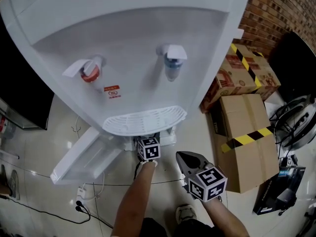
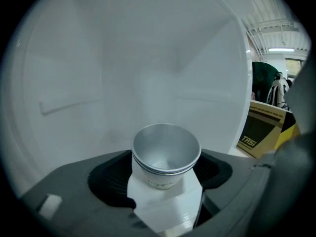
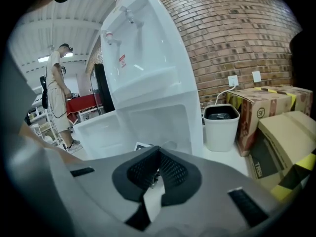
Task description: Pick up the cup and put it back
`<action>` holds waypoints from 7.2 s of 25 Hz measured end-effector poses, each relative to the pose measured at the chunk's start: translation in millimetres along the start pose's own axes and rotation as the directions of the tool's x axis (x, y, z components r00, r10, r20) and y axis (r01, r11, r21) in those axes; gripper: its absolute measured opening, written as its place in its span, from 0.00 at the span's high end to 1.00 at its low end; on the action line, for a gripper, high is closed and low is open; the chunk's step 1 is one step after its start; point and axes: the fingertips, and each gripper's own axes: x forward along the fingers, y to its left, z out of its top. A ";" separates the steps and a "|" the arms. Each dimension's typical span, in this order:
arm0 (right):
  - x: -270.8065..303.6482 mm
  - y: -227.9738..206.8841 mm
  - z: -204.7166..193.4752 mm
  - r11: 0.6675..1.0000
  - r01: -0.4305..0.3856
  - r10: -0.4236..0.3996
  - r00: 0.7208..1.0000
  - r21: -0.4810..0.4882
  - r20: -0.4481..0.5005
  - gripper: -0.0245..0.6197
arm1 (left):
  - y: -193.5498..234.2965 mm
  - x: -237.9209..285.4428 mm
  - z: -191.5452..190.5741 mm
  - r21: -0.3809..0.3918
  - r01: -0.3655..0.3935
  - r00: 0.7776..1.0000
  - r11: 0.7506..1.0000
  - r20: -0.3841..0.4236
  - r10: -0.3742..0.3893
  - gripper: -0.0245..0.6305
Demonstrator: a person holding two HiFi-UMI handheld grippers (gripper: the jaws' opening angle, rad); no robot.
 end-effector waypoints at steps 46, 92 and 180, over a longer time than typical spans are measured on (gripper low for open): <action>-373.0 232.4 321.2 1.000 0.016 -0.017 0.979 -0.007 -0.203 0.94 | -29.1 -704.3 406.0 -0.091 0.044 0.999 0.995 0.022 -0.042 0.44; -449.1 333.0 371.3 0.999 0.026 -0.025 0.999 0.031 -0.019 0.94 | -22.1 -812.5 431.9 -0.106 0.143 0.980 0.984 0.157 -0.126 0.44; 9.6 38.6 -12.2 0.995 -0.104 0.104 0.994 0.004 -0.019 0.94 | -13.3 -93.4 5.4 0.145 0.098 0.995 0.985 -0.010 -0.097 0.45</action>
